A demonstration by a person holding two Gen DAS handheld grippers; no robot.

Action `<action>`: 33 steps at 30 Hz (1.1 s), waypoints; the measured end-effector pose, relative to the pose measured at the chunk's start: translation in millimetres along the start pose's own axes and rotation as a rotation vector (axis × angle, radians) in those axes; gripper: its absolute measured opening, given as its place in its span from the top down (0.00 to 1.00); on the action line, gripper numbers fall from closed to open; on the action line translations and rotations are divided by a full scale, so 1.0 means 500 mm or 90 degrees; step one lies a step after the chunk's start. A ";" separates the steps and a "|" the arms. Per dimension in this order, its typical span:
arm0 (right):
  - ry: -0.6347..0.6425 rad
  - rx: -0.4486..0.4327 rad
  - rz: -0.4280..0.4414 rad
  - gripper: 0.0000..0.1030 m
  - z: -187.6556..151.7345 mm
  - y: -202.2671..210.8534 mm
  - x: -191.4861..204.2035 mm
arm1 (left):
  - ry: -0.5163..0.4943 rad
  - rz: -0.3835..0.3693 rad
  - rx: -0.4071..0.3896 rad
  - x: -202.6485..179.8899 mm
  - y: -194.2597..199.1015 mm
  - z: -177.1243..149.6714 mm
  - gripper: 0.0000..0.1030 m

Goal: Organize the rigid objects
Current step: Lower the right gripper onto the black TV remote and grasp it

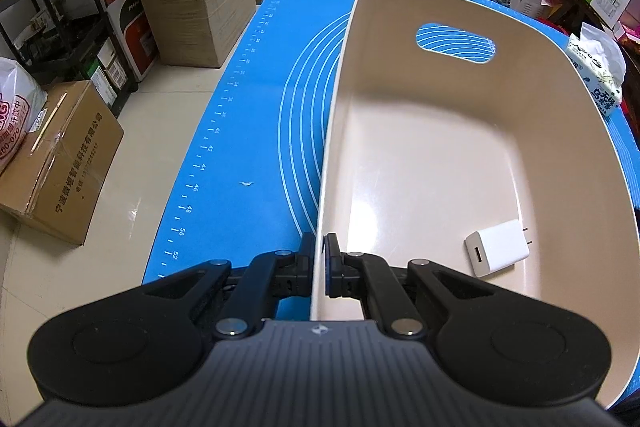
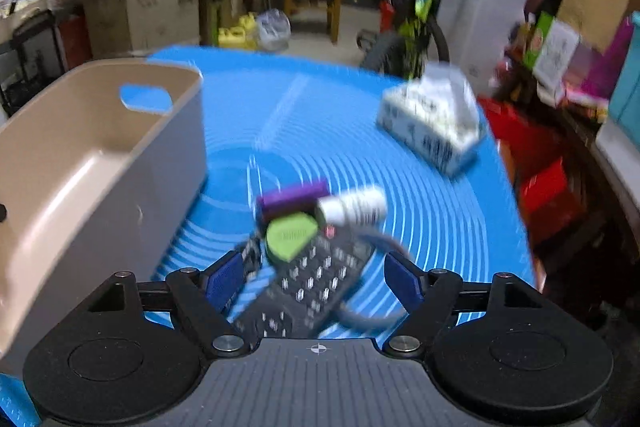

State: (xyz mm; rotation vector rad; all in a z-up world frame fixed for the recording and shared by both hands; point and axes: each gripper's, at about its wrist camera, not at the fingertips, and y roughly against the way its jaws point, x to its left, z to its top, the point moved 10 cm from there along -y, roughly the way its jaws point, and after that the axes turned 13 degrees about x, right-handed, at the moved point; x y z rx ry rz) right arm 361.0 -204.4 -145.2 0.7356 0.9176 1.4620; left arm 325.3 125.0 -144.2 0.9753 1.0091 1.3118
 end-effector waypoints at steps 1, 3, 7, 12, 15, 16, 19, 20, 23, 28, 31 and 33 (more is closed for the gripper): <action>-0.006 0.013 0.001 0.21 -0.008 -0.013 -0.001 | -0.001 0.002 0.000 -0.001 0.000 0.000 0.94; -0.013 0.036 0.002 0.21 -0.023 -0.035 0.003 | -0.002 0.004 0.001 -0.001 0.000 0.000 0.94; -0.054 0.064 -0.002 0.21 -0.043 -0.061 0.018 | -0.002 0.004 0.001 0.000 0.000 0.000 0.94; -0.108 0.077 -0.025 0.21 -0.053 -0.084 0.026 | 0.001 0.001 0.001 -0.001 -0.001 0.000 0.93; -0.142 0.074 -0.044 0.21 -0.055 -0.095 0.028 | -0.001 0.001 0.001 -0.001 -0.001 -0.001 0.92; -0.149 0.073 -0.057 0.21 -0.056 -0.098 0.030 | -0.001 0.000 0.001 0.001 -0.001 -0.002 0.91; -0.155 0.064 -0.080 0.21 -0.056 -0.102 0.034 | 0.001 -0.005 0.001 0.003 -0.001 -0.002 0.90; -0.159 0.067 -0.082 0.21 -0.059 -0.106 0.034 | 0.001 -0.006 0.002 0.004 -0.002 -0.001 0.90; -0.177 0.077 -0.081 0.21 -0.067 -0.121 0.036 | 0.001 -0.006 0.002 0.005 0.000 -0.002 0.90; -0.180 0.048 -0.078 0.35 -0.072 -0.125 0.055 | 0.002 -0.009 0.001 0.005 0.000 -0.002 0.90; -0.167 0.039 -0.084 0.42 -0.071 -0.122 0.068 | 0.002 -0.009 0.001 0.007 0.000 -0.001 0.90; -0.183 0.033 -0.068 0.45 -0.073 -0.120 0.066 | 0.002 -0.010 0.001 0.007 -0.001 -0.001 0.90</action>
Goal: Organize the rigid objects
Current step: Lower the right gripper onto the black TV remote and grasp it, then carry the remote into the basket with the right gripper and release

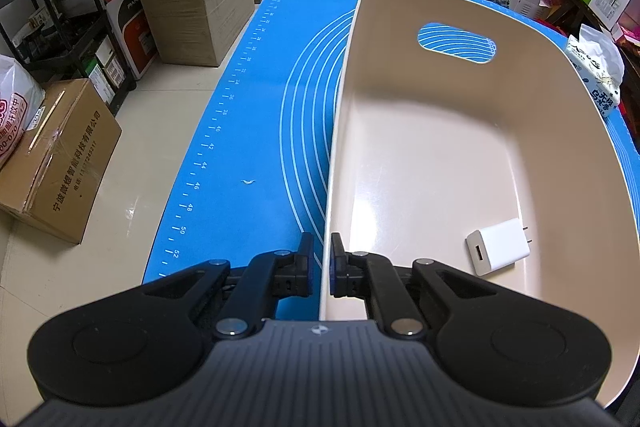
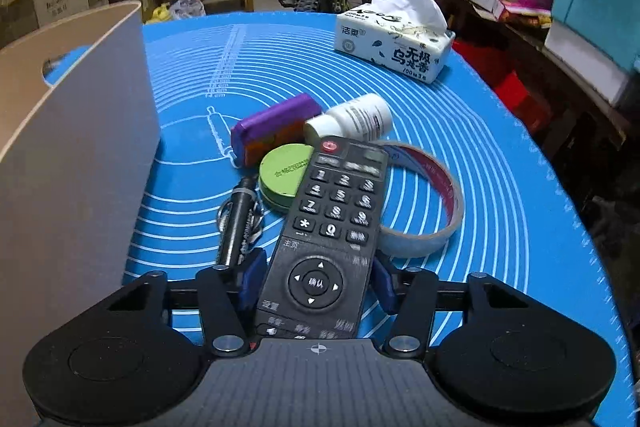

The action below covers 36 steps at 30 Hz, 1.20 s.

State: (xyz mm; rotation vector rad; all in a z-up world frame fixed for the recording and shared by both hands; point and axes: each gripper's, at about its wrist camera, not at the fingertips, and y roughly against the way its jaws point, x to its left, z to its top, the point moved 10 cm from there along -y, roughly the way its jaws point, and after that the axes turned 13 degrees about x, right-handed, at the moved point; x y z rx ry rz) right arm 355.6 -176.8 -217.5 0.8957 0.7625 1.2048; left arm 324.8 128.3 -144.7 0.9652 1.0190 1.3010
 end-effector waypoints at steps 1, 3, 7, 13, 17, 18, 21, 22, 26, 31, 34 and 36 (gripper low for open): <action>-0.007 -0.002 0.002 0.46 -0.002 0.002 -0.002 | 0.000 0.000 0.000 -0.001 0.000 0.000 0.90; -0.010 -0.015 0.004 0.47 -0.005 0.009 -0.006 | 0.000 0.001 0.000 0.000 0.000 0.001 0.90; -0.014 -0.037 0.008 0.47 -0.010 0.024 -0.016 | 0.000 0.001 0.000 0.000 0.000 0.000 0.90; -0.028 -0.061 0.015 0.47 -0.009 0.053 -0.027 | 0.000 0.001 0.000 0.000 0.000 0.001 0.90; -0.034 -0.070 0.023 0.48 -0.002 0.066 -0.029 | 0.000 0.000 0.000 0.001 0.000 0.001 0.90; -0.036 -0.075 0.025 0.48 0.000 0.069 -0.030 | 0.000 0.001 0.000 0.001 0.000 0.001 0.90; -0.039 -0.091 0.028 0.48 0.006 0.080 -0.034 | 0.000 0.001 0.000 0.001 0.000 0.001 0.90; -0.038 -0.096 0.026 0.48 0.007 0.084 -0.034 | 0.000 0.000 0.000 0.002 0.000 0.001 0.90; -0.046 -0.118 0.035 0.48 0.021 0.109 -0.037 | 0.000 0.001 0.000 0.001 0.000 0.001 0.90; -0.046 -0.153 0.062 0.48 0.050 0.162 -0.025 | 0.000 0.001 0.000 0.002 -0.001 0.001 0.90; -0.034 -0.172 0.085 0.48 0.069 0.196 -0.001 | 0.001 0.001 0.001 0.002 -0.001 0.001 0.90; -0.021 -0.186 0.100 0.48 0.080 0.217 0.019 | 0.001 0.002 0.001 0.002 -0.001 -0.001 0.90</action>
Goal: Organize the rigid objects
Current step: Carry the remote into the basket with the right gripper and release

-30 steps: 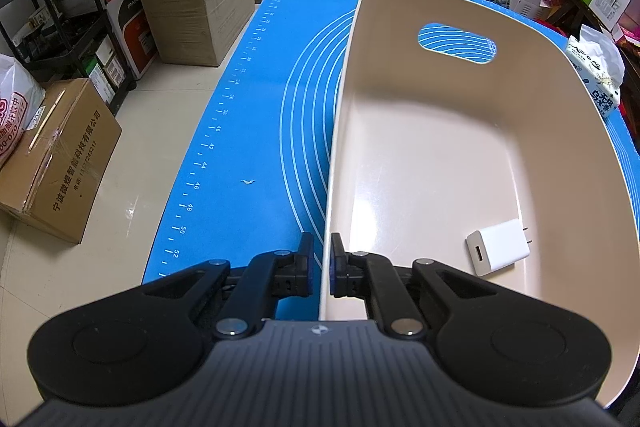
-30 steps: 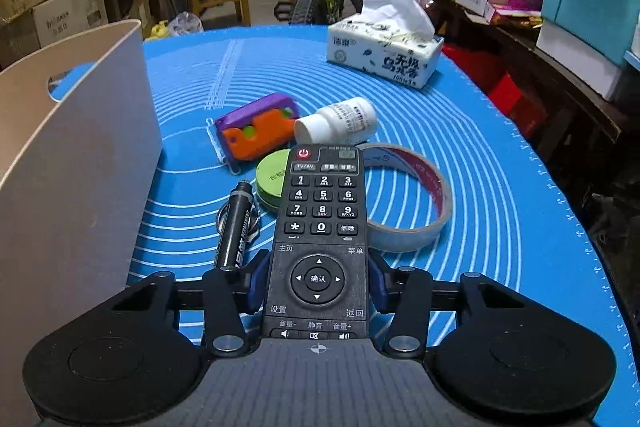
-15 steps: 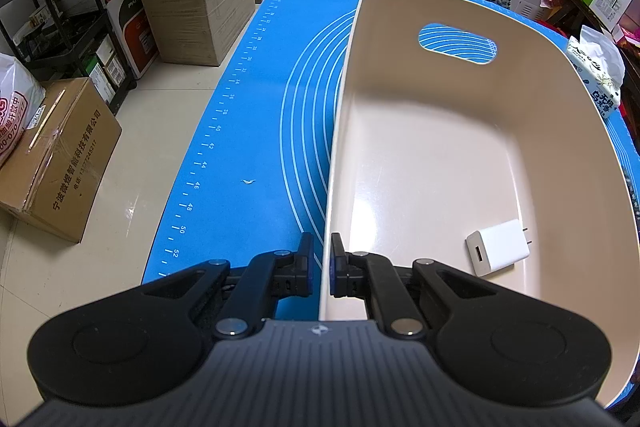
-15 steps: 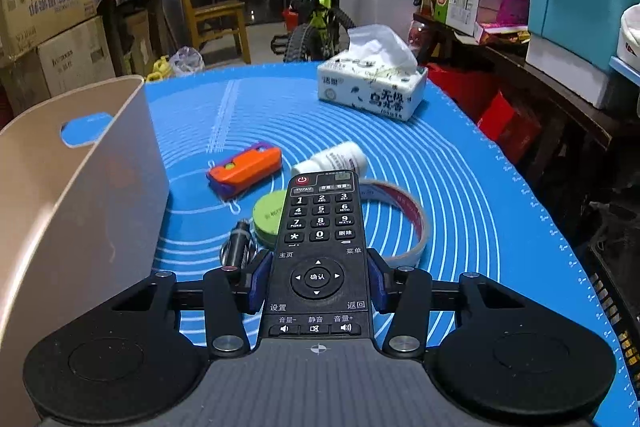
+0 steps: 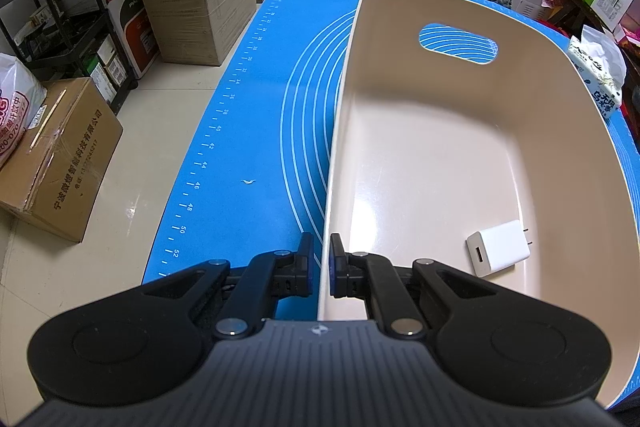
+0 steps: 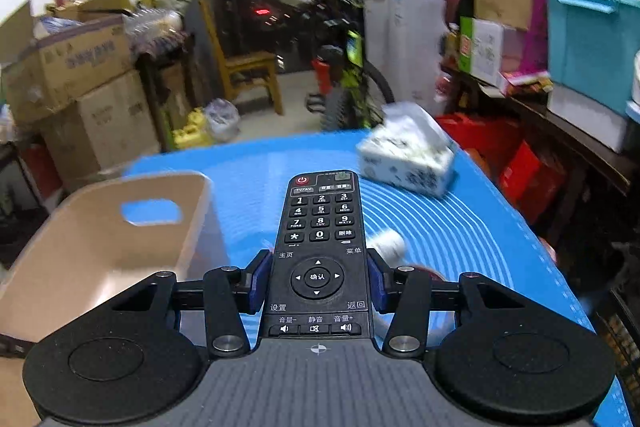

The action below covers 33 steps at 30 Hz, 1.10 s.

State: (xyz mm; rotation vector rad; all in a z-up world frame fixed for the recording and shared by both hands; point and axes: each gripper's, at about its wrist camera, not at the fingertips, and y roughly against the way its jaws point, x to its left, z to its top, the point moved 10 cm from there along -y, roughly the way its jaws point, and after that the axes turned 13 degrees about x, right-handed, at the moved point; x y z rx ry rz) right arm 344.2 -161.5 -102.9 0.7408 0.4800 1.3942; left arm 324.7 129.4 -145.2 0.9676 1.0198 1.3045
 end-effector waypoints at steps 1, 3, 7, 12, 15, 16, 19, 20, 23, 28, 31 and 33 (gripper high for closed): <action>0.011 -0.005 0.009 0.48 0.007 0.007 0.015 | 0.000 0.001 0.000 0.001 0.000 0.000 0.90; 0.033 -0.013 0.027 0.48 0.019 0.018 0.046 | 0.000 0.001 0.000 0.002 0.000 -0.001 0.90; 0.081 -0.010 0.058 0.48 0.030 0.023 0.111 | 0.000 0.001 0.000 0.001 0.000 0.000 0.90; 0.128 0.021 0.094 0.48 0.020 0.005 0.191 | 0.000 0.001 0.000 0.001 0.000 0.000 0.90; 0.165 0.043 0.107 0.48 0.004 -0.010 0.235 | 0.000 0.001 0.000 0.000 0.000 0.000 0.90; 0.187 0.048 0.106 0.48 -0.003 -0.016 0.251 | 0.000 0.001 0.000 0.001 0.000 0.000 0.90; 0.233 0.072 0.105 0.48 -0.030 -0.031 0.288 | 0.001 0.001 0.001 0.001 0.000 0.000 0.90; 0.242 0.081 0.105 0.48 -0.039 -0.035 0.295 | 0.001 0.001 0.001 0.000 0.000 0.000 0.90; 0.261 0.111 0.103 0.48 -0.063 -0.052 0.312 | 0.000 0.002 0.001 0.001 0.000 0.000 0.90; 0.289 0.160 0.090 0.47 -0.081 -0.065 0.325 | 0.000 0.004 0.000 0.000 -0.001 -0.001 0.90; 0.311 0.173 0.087 0.48 -0.091 -0.065 0.327 | 0.001 0.006 0.001 0.002 -0.003 -0.002 0.90; 0.318 0.181 0.091 0.48 -0.097 -0.069 0.331 | 0.001 0.007 0.002 -0.001 -0.003 -0.001 0.90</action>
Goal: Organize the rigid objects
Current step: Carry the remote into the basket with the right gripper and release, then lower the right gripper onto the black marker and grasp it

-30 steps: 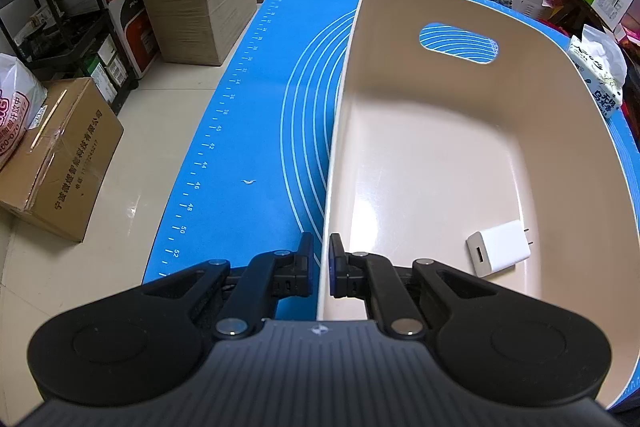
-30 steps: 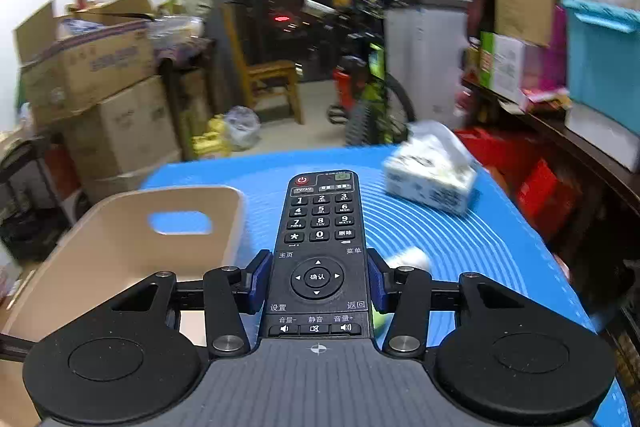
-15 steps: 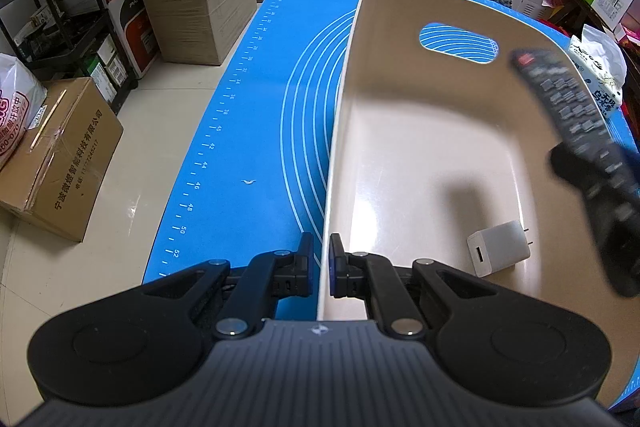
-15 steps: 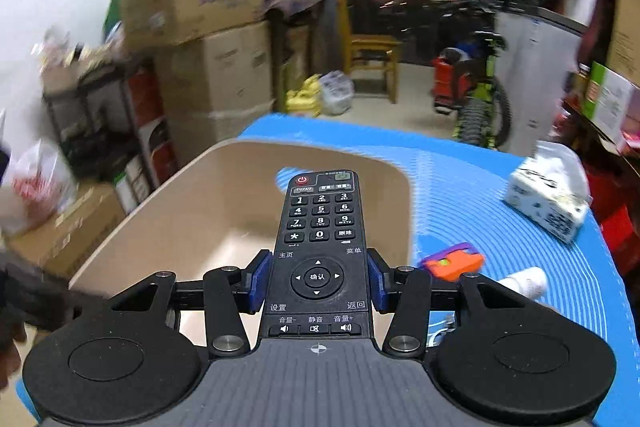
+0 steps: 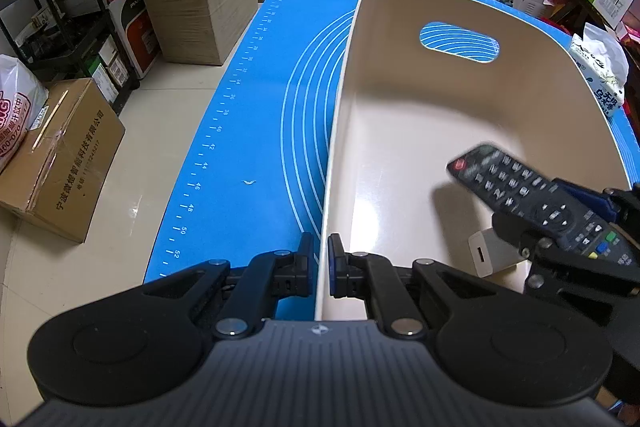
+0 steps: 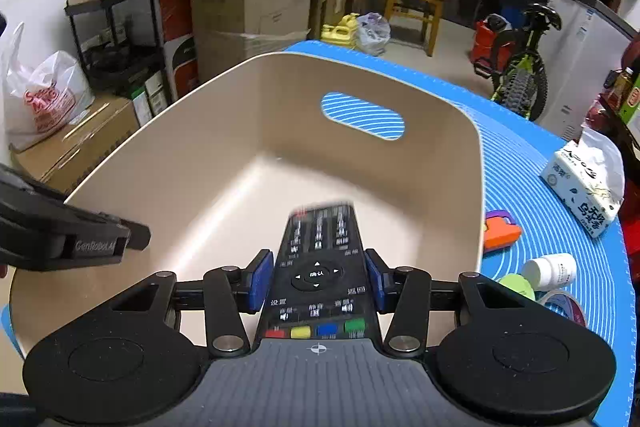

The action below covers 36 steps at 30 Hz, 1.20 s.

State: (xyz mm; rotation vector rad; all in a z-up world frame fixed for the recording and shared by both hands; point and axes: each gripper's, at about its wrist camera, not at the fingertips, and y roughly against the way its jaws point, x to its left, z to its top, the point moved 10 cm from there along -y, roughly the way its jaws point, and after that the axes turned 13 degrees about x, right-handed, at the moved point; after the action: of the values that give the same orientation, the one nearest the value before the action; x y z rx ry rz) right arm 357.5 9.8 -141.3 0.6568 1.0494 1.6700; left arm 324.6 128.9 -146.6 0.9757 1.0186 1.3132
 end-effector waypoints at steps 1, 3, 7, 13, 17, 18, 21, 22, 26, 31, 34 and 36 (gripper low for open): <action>0.002 0.005 0.004 0.48 -0.001 -0.003 0.001 | 0.000 0.001 0.000 0.001 0.000 -0.001 0.90; 0.001 0.011 0.013 0.47 -0.007 -0.007 0.006 | -0.001 0.001 0.000 -0.001 0.000 -0.001 0.90; -0.017 -0.019 0.027 0.40 -0.003 0.015 -0.003 | -0.001 0.002 0.001 -0.001 -0.002 -0.001 0.90; -0.050 -0.072 0.046 0.26 0.004 0.062 -0.041 | -0.001 0.002 0.002 -0.002 -0.002 0.000 0.90; -0.071 -0.136 0.033 0.17 0.007 0.116 -0.093 | -0.001 0.003 0.002 -0.002 -0.002 0.000 0.90; -0.076 -0.147 0.026 0.13 0.006 0.128 -0.110 | -0.001 0.002 0.002 -0.002 -0.002 0.000 0.90; -0.101 -0.176 -0.004 0.05 0.002 0.156 -0.166 | 0.000 0.003 0.002 -0.002 -0.002 -0.001 0.90; -0.108 -0.184 -0.019 0.04 -0.001 0.163 -0.185 | 0.000 0.003 0.002 -0.002 -0.002 -0.001 0.90; -0.156 -0.191 -0.055 0.02 -0.027 0.162 -0.258 | 0.000 0.002 0.002 -0.002 -0.002 0.000 0.90; -0.200 -0.155 -0.058 0.02 -0.071 0.112 -0.305 | 0.000 0.003 0.003 -0.002 -0.002 0.000 0.89; -0.189 -0.126 -0.059 0.02 -0.097 0.079 -0.310 | -0.001 0.003 0.003 -0.002 -0.002 0.000 0.89; -0.195 -0.113 -0.060 0.02 -0.108 0.062 -0.305 | -0.001 0.004 0.003 -0.002 -0.002 0.000 0.89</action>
State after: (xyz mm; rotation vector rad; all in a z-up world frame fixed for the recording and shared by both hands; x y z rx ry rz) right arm 350.6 -154.3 -130.0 0.7088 0.6956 1.5031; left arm 324.7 128.0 -147.7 0.9829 1.0189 1.3155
